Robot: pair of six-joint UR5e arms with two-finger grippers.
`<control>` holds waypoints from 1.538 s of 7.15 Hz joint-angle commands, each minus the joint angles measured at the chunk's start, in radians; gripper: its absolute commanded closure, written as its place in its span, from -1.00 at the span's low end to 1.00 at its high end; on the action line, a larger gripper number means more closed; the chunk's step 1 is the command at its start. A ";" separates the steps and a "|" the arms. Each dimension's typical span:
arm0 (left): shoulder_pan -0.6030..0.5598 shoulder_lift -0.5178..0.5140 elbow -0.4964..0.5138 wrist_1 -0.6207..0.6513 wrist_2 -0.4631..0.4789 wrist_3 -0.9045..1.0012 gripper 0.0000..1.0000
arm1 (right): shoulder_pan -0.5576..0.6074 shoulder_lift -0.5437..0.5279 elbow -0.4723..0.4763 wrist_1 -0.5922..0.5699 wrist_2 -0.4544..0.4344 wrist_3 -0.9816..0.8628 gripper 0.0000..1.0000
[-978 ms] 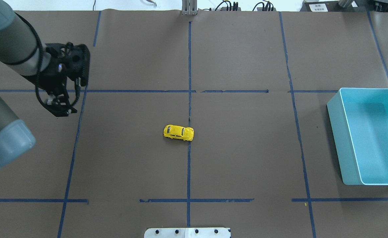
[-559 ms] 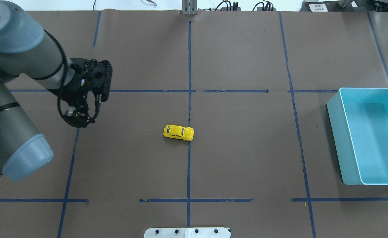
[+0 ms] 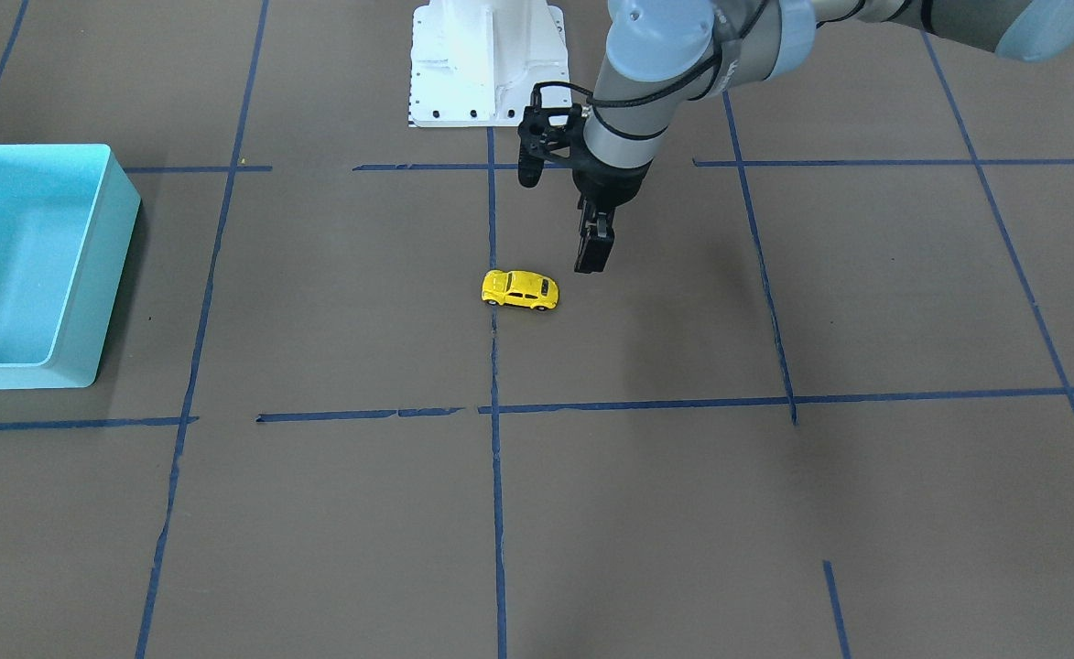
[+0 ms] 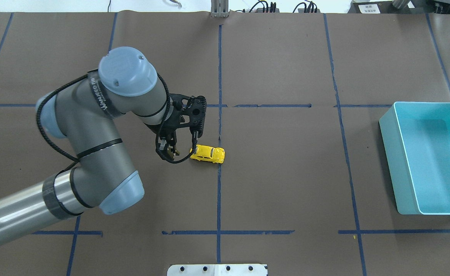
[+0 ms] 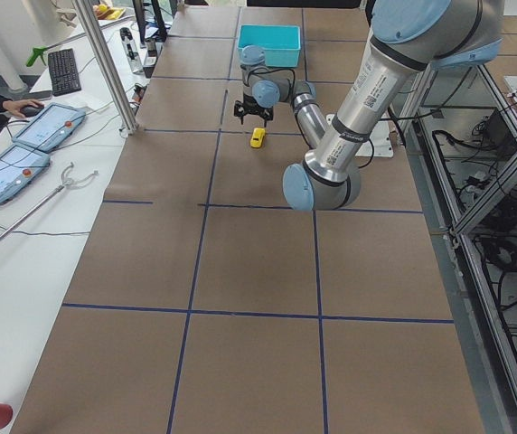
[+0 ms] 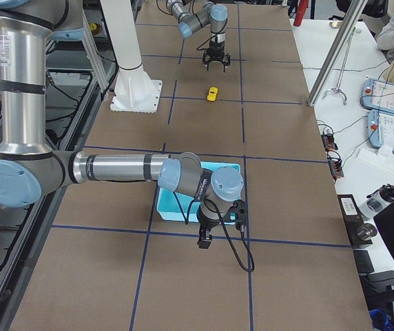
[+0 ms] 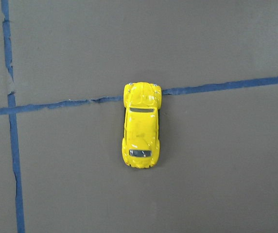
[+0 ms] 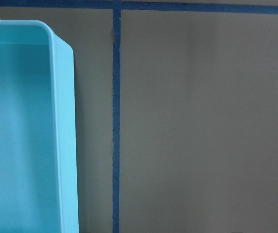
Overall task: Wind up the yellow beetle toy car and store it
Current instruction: 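Lower the left gripper and close it on the yellow car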
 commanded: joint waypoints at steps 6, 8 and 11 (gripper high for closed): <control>0.098 -0.105 0.194 -0.040 0.098 -0.010 -0.96 | 0.000 0.000 0.000 0.000 0.000 0.000 -0.99; 0.114 -0.124 0.227 -0.040 0.125 -0.010 -0.96 | 0.000 0.000 0.000 0.000 0.000 0.000 -0.99; 0.121 -0.124 0.237 -0.041 0.126 -0.013 -0.97 | 0.000 0.001 0.000 0.002 -0.002 -0.041 -0.99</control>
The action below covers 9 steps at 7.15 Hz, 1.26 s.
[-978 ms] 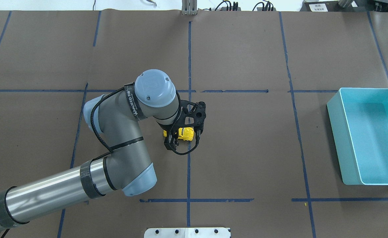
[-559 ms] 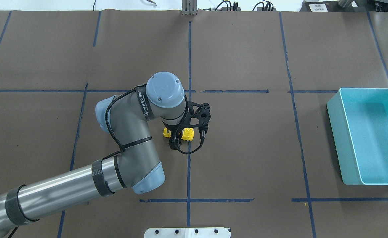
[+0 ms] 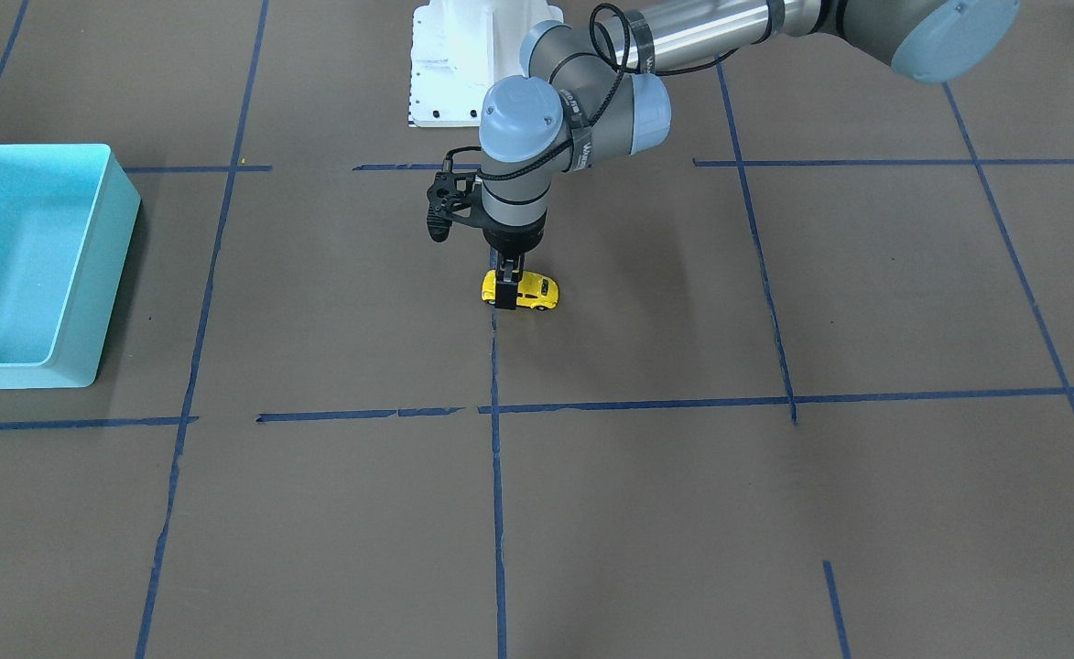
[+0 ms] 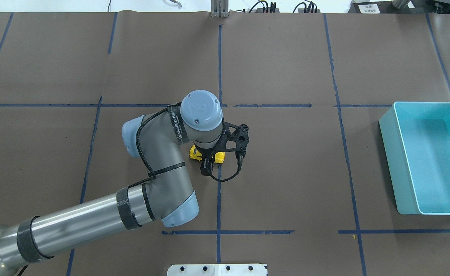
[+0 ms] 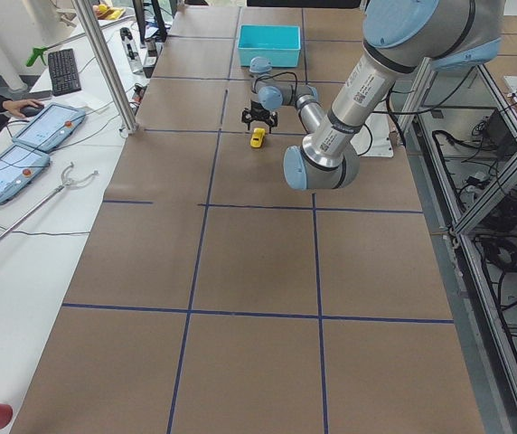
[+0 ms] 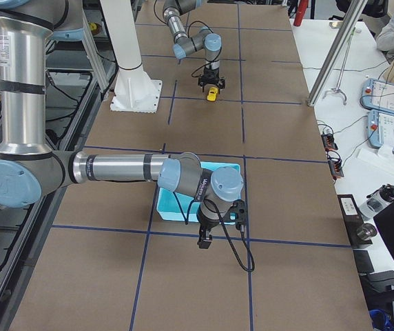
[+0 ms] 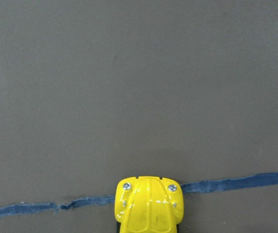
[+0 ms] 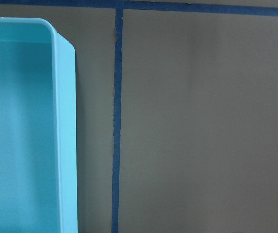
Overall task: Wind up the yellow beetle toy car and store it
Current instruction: 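Lower the left gripper and close it on the yellow car, then drag the held car backward along the table with the left gripper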
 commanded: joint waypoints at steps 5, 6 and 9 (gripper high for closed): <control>0.013 0.011 0.005 -0.012 0.031 0.045 -0.13 | 0.000 0.024 -0.073 0.207 0.008 0.018 -0.99; 0.008 0.013 0.005 -0.013 0.031 0.047 0.32 | 0.000 0.023 -0.074 0.207 0.010 0.050 -0.99; -0.033 0.013 -0.007 -0.050 0.019 0.048 1.00 | 0.000 0.014 -0.069 0.207 0.010 0.050 -0.99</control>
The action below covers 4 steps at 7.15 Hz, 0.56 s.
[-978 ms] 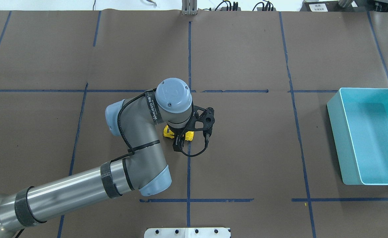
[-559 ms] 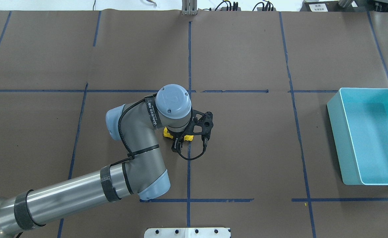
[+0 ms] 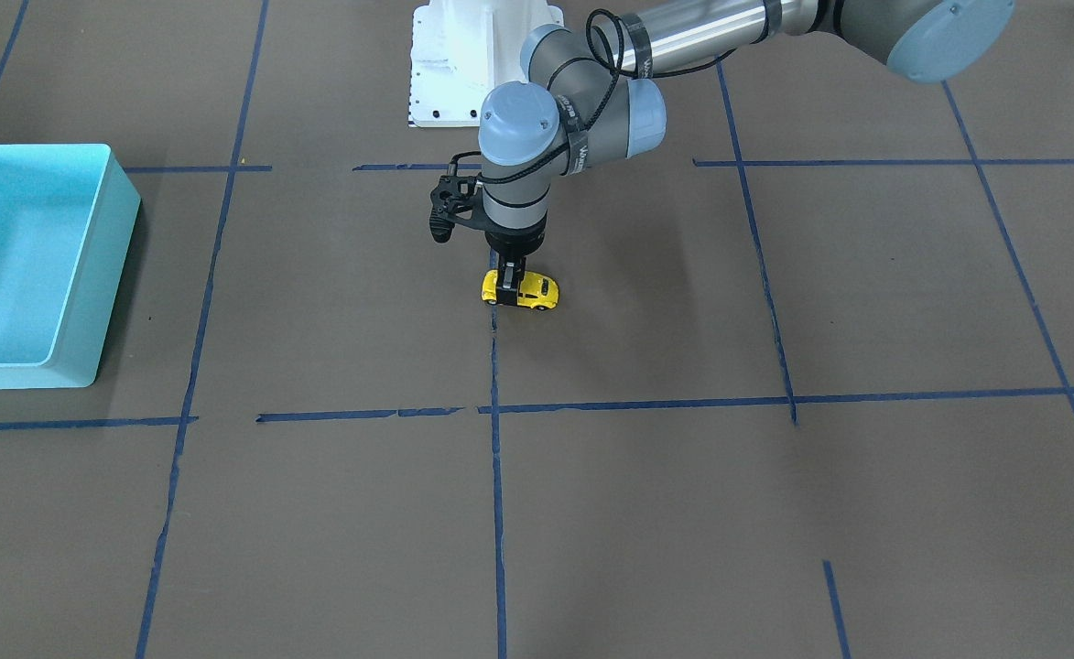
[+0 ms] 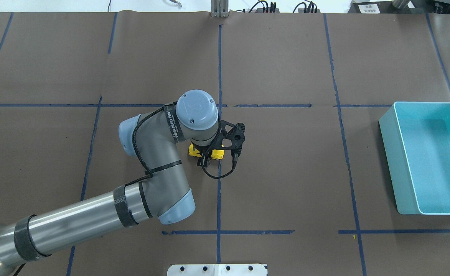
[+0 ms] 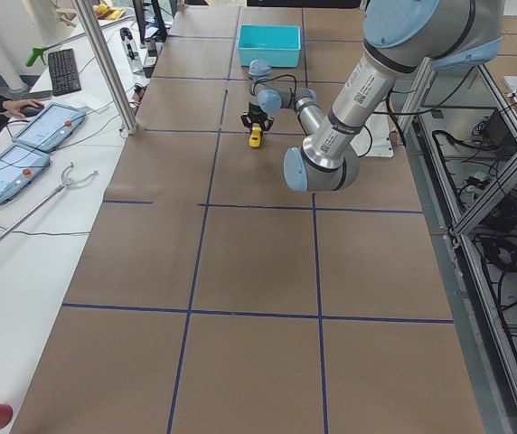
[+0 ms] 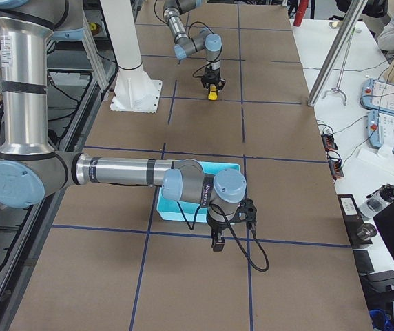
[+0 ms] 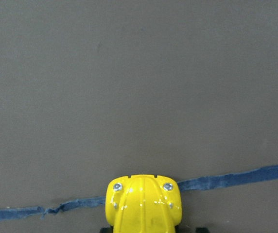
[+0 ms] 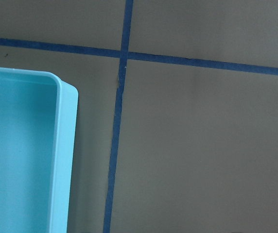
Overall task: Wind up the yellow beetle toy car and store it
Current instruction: 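Drag the held car backward along the table with the left gripper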
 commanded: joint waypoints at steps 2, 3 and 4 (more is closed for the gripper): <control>-0.026 0.029 -0.013 -0.108 -0.009 -0.005 1.00 | 0.000 -0.004 0.001 0.000 -0.001 0.000 -0.99; -0.029 0.057 -0.012 -0.203 -0.012 -0.026 1.00 | 0.000 -0.004 0.003 0.002 -0.001 0.000 -0.99; -0.031 0.071 -0.013 -0.233 -0.030 -0.062 1.00 | 0.000 -0.004 0.003 0.002 -0.001 0.000 -0.99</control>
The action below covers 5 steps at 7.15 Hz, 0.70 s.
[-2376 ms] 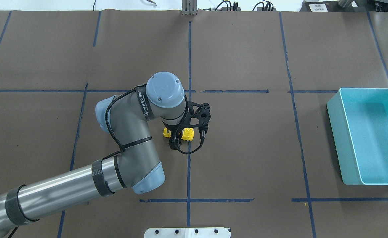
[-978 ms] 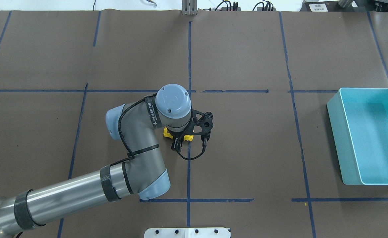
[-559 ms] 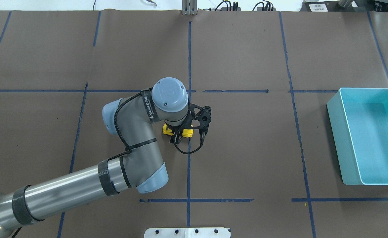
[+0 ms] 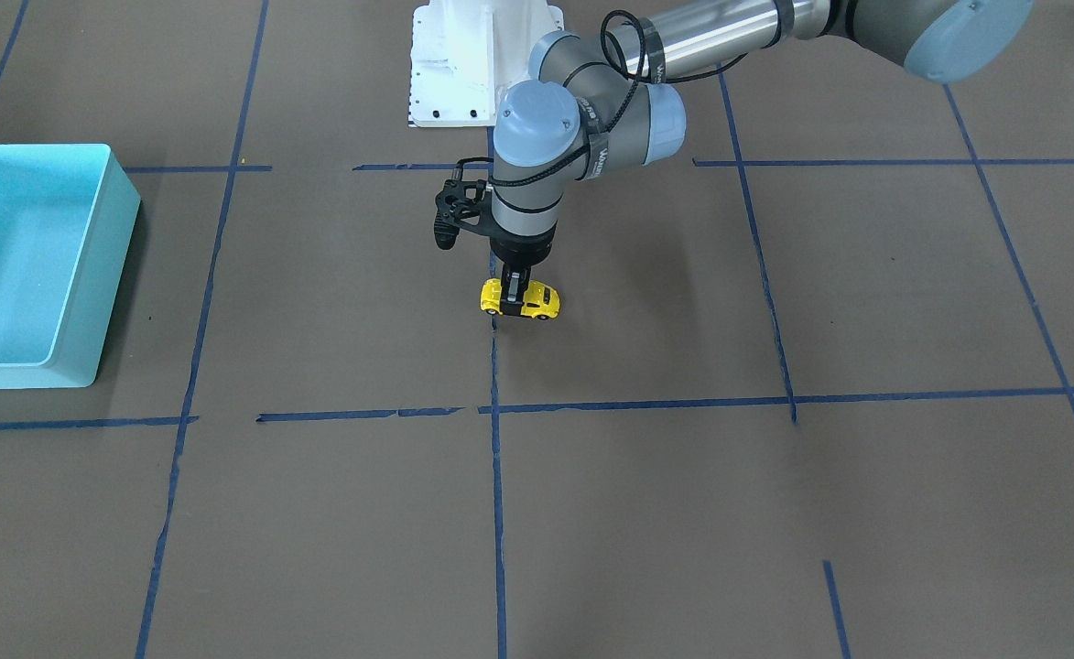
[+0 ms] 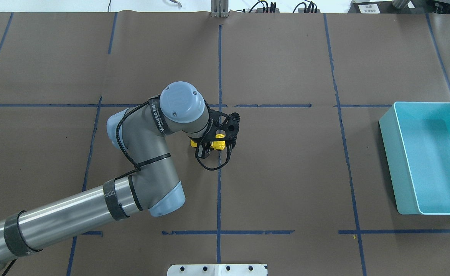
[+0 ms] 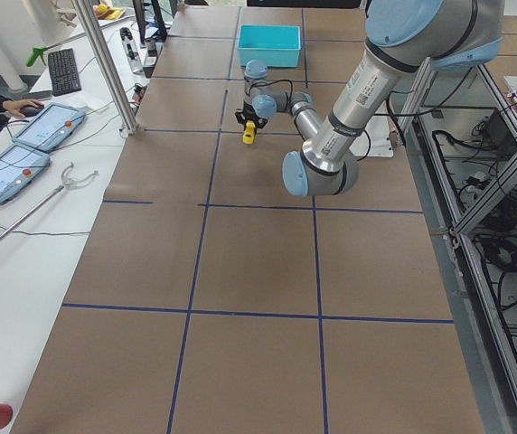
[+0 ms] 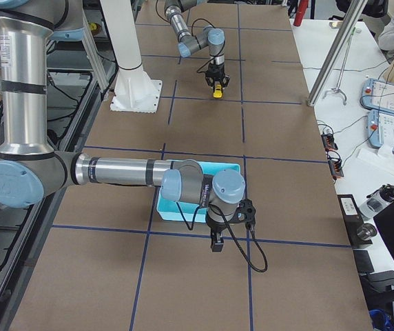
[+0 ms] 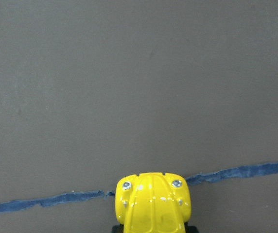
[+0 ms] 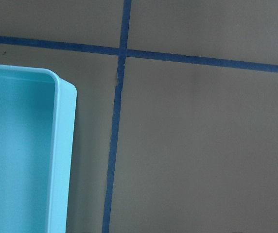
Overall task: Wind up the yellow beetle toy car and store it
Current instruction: 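Drag the held car backward along the table with the left gripper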
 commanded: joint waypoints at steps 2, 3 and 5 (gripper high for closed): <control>-0.003 0.025 0.000 -0.076 -0.021 -0.042 1.00 | 0.000 0.000 0.002 0.001 0.000 -0.002 -0.99; -0.003 0.028 0.002 -0.097 -0.035 -0.059 1.00 | 0.000 0.000 0.002 0.001 0.000 -0.003 -0.99; -0.003 0.052 0.000 -0.121 -0.043 -0.058 1.00 | 0.000 0.000 0.002 0.001 0.000 -0.008 -0.99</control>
